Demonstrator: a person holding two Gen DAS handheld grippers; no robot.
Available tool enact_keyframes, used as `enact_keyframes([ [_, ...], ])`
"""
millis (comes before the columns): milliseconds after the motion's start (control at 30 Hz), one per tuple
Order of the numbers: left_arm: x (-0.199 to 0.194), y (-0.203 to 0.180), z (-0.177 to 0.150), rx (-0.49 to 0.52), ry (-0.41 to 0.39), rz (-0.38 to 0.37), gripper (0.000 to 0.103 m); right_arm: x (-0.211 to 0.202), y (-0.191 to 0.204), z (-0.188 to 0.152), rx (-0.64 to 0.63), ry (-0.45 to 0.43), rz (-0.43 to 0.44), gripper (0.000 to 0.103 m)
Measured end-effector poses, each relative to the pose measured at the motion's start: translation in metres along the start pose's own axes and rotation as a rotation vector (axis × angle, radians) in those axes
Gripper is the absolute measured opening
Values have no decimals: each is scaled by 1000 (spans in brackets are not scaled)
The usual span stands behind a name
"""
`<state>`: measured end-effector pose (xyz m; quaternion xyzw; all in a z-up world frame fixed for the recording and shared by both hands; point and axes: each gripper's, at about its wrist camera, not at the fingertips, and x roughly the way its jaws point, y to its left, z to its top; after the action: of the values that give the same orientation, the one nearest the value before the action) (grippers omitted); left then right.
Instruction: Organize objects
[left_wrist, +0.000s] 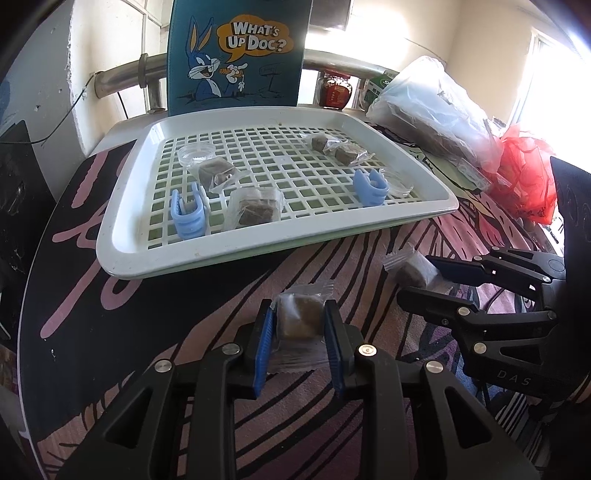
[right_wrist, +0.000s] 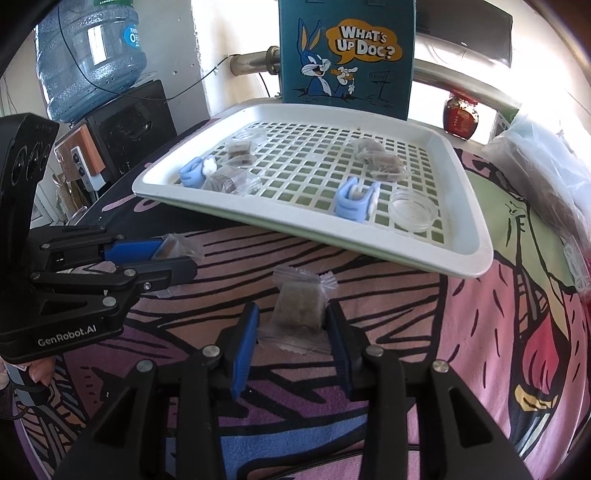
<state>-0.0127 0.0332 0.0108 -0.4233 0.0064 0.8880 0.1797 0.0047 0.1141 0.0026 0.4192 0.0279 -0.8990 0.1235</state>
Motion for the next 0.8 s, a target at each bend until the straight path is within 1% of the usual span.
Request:
enact_keyframes([
  [33,-1,-2,0,9,-6,-1,25,-5,-1,0,6,-24,-2,36],
  [100,-3,-5,0,26,-16,7,25,-18,-5,-2,21,-98,20,36],
  [167,-3,-7,0,33,-17,3,25,-24,-7,-2,28,-126,23,36],
  [267,-3,-3,0,13,-14,-4,25,-23,-8,0,34,-129,32,36],
  [400,-3,-2,1,6,-15,-7,25,-29,-5,-1,21,-163,35,36],
  [800,-2,-4,0,13,-15,-9,25,-28,-8,-1,35,-160,51,36],
])
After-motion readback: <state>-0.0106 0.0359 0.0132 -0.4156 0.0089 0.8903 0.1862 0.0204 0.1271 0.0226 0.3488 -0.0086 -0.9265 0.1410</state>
